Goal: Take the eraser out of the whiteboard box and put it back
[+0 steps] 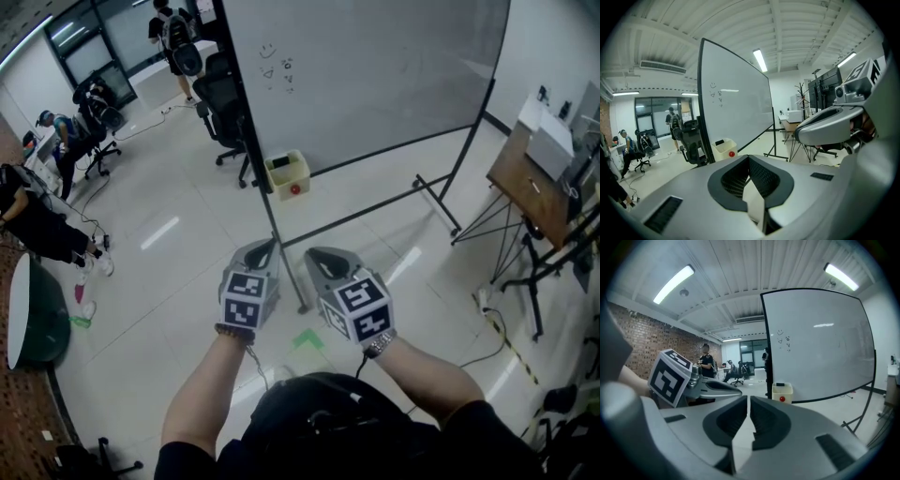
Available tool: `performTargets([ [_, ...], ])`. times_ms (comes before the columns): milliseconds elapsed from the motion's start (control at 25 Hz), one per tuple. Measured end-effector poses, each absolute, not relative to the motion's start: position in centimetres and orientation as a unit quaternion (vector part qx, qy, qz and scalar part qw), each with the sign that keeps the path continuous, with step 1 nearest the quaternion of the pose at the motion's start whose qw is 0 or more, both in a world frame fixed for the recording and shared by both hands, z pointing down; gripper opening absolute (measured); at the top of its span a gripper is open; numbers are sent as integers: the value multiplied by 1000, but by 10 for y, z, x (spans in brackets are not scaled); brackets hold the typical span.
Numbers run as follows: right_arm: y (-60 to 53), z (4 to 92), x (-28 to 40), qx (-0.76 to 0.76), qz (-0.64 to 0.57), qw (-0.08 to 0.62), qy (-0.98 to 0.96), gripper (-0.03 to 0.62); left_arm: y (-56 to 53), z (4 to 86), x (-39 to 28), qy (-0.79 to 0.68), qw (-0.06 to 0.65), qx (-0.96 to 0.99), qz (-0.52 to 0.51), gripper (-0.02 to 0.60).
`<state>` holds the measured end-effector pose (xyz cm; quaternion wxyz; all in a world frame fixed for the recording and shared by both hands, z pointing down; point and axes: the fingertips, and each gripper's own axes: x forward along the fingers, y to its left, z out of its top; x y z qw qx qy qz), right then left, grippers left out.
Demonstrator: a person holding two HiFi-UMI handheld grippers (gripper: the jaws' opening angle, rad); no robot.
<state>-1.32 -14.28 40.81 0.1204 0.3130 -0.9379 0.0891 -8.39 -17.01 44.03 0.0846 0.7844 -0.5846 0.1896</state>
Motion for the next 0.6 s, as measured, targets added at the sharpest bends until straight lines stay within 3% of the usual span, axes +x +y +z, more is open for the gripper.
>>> performTargets([
  [600, -120, 405, -52, 328, 87, 119, -933, 25, -142, 436, -107, -565, 95, 800, 179, 2],
])
